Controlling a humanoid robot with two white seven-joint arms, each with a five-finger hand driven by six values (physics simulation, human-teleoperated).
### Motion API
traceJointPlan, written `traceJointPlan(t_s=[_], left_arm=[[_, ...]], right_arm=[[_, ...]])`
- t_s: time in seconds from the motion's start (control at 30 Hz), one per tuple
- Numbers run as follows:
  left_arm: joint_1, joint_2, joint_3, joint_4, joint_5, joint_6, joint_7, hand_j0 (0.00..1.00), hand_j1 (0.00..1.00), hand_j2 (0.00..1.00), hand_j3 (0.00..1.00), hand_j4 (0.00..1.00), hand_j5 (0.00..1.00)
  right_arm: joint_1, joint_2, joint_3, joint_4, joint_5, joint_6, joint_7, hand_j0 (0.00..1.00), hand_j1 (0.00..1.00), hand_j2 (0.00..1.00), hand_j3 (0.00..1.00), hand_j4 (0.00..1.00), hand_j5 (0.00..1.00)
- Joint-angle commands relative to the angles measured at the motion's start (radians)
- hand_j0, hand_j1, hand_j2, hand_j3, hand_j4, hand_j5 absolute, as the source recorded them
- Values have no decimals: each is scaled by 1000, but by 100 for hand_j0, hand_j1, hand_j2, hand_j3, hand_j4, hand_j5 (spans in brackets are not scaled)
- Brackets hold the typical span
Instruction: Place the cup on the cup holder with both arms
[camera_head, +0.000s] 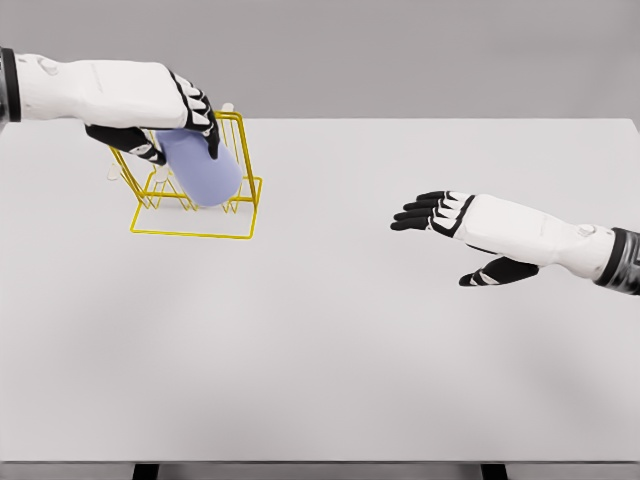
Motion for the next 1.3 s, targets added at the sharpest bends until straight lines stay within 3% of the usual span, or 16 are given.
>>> traceJointPlan(t_s=[0.0, 0.07, 0.17, 0.4, 0.5, 0.63, 0.73, 0.8, 1.0, 1.1, 1.27], left_arm=[[3, -3, 0, 6, -2, 3, 0, 62, 62, 62, 62, 62, 62], [6, -3, 0, 6, -11, 3, 0, 71, 71, 71, 71, 71, 71], [6, -2, 3, 6, -11, 3, 0, 99, 99, 99, 99, 99, 99], [0, 4, 9, -8, 4, 3, 0, 100, 100, 100, 100, 100, 100], [8, 21, 60, -57, 16, 3, 0, 100, 100, 100, 100, 100, 100], [20, 110, 63, -138, 173, 3, 0, 100, 100, 100, 100, 100, 100], [63, 195, 63, -187, 303, 3, 0, 100, 100, 100, 100, 100, 100], [130, 251, 61, -196, 412, 3, 0, 100, 100, 100, 100, 100, 100], [366, 293, 63, -216, 641, 3, 0, 100, 100, 100, 100, 100, 100], [439, 297, 63, -218, 659, 3, 0, 100, 100, 100, 100, 100, 100], [472, 299, 58, -224, 653, 3, 0, 100, 100, 100, 100, 100, 100]], right_arm=[[0, -2, 0, 0, -6, 3, -1, 100, 100, 100, 100, 100, 100], [0, -2, 0, 0, -6, 3, -1, 100, 100, 100, 100, 100, 100], [0, -2, 0, 0, -6, 3, -1, 100, 100, 100, 100, 100, 100], [0, -2, 0, 0, -3, 3, -1, 100, 100, 100, 100, 100, 100], [-2, -3, 0, 0, -3, 3, -1, 100, 100, 100, 100, 100, 100], [-2, -3, 0, 0, -3, 3, -1, 100, 100, 100, 100, 100, 100], [-2, -3, 0, 0, -3, 3, -1, 100, 100, 100, 100, 100, 100], [-2, -3, 0, 0, -3, 3, -1, 100, 100, 100, 100, 100, 100], [-2, -3, 0, 0, -3, 3, -1, 100, 100, 100, 100, 100, 100], [-2, -3, -2, 0, -3, 3, -1, 100, 100, 100, 100, 100, 100], [-2, -3, 0, 0, -3, 3, -1, 100, 100, 100, 100, 100, 100]])
